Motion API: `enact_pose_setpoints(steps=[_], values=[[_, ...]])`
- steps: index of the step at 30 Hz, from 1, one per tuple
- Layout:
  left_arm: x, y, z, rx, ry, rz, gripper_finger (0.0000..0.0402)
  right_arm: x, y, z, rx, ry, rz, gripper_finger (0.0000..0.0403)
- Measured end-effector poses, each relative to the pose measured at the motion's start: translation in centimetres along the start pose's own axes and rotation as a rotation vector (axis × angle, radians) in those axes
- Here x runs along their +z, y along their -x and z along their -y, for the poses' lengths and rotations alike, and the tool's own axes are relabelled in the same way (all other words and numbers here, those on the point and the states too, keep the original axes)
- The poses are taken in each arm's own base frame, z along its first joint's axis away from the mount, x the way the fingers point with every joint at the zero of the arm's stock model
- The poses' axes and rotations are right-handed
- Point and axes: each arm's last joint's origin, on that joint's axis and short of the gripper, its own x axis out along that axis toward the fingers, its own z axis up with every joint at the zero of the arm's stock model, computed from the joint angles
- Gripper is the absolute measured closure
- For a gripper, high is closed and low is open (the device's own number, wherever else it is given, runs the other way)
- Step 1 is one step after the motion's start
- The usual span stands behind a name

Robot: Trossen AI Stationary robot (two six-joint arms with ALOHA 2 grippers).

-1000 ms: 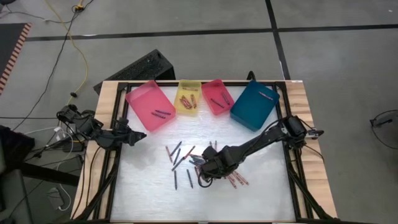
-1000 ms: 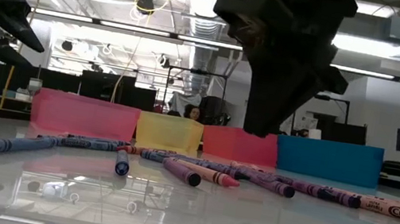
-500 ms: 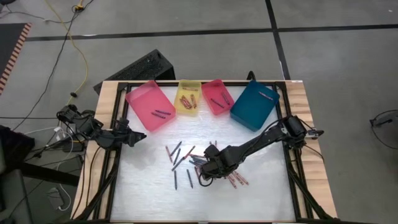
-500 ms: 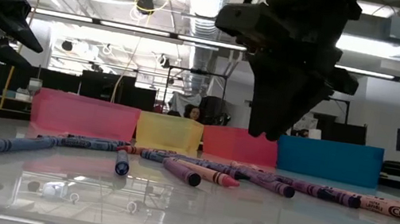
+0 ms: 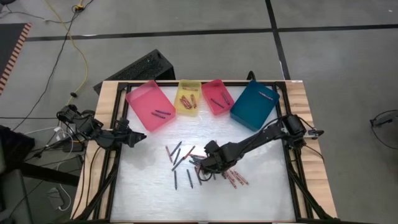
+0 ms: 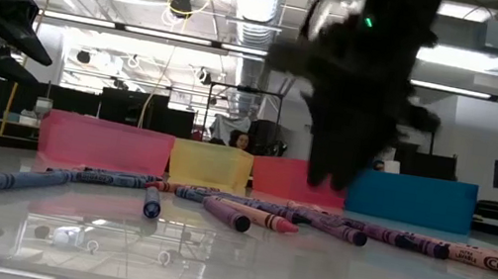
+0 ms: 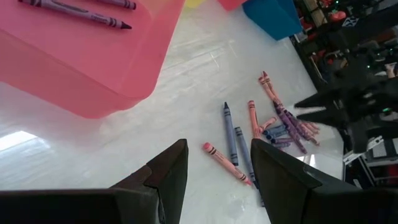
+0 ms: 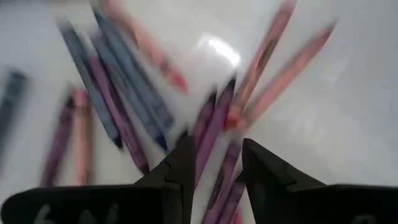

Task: Sort crayons
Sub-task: Put the violet crayon into the pink bin

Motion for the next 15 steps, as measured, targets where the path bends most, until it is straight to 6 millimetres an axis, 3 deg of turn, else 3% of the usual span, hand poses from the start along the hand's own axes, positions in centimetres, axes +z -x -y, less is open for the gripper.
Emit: enact_pose_setpoints(steps=[4,15], values=[[0.0,0.0,0.0,0.000,-0.001,-0.002,0.0236,-1.5,-1.7,1.1,-0.015,-0.009,-0.116,0.0277],[0.0,0.0,0.0,0.002,0.019,0.009,0.0236,-2.0,-1.8,1.1,-0.014,-0.025,-0.121,0.0277]])
